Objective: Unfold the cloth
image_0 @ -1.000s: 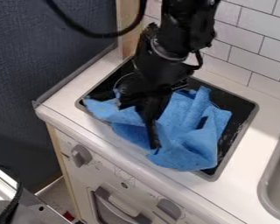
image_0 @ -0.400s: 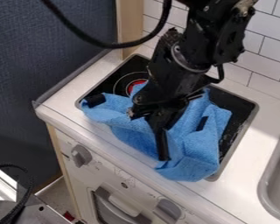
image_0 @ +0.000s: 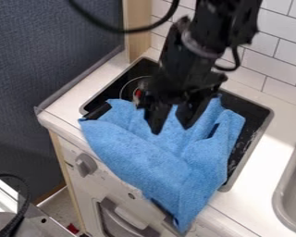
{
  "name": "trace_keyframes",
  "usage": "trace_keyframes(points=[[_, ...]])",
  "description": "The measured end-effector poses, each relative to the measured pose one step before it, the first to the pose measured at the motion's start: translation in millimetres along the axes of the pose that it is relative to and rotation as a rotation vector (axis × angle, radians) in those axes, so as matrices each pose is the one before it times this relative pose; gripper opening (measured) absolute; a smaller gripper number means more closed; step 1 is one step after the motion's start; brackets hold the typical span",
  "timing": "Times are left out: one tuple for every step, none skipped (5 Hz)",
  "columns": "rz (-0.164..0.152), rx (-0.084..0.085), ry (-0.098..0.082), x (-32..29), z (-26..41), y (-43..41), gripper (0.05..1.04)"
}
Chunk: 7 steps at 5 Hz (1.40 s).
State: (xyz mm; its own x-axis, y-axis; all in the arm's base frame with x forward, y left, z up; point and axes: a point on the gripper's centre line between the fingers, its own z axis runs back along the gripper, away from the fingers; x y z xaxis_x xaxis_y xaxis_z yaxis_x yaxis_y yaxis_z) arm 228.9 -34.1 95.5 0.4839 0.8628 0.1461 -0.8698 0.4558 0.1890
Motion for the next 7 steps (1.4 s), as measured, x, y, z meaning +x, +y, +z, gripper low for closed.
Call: trace_keyframes(points=[[-0.0167, 0.0029, 0.0126, 0.72, -0.13, 0.94, 1.004], [-0.0618, -0.0447, 0.0044, 17.79, -4.11, -16.87, 1.005], [-0.1415, -0.0448, 0.0188, 25.58, -16.35, -24.18, 1.001], [-0.2072, -0.0945, 0.0188, 31.23, -7.98, -20.28, 1.001], [-0.1121, -0.0140, 0.0283, 26.87, -2.69, -3.74, 1.001], [-0.0410, -0.0224, 0.0143, 9.62, -6.60, -0.52, 1.001], [-0.0377, 0.0103, -0.0268, 11.30, -1.37, -1.23, 1.001]])
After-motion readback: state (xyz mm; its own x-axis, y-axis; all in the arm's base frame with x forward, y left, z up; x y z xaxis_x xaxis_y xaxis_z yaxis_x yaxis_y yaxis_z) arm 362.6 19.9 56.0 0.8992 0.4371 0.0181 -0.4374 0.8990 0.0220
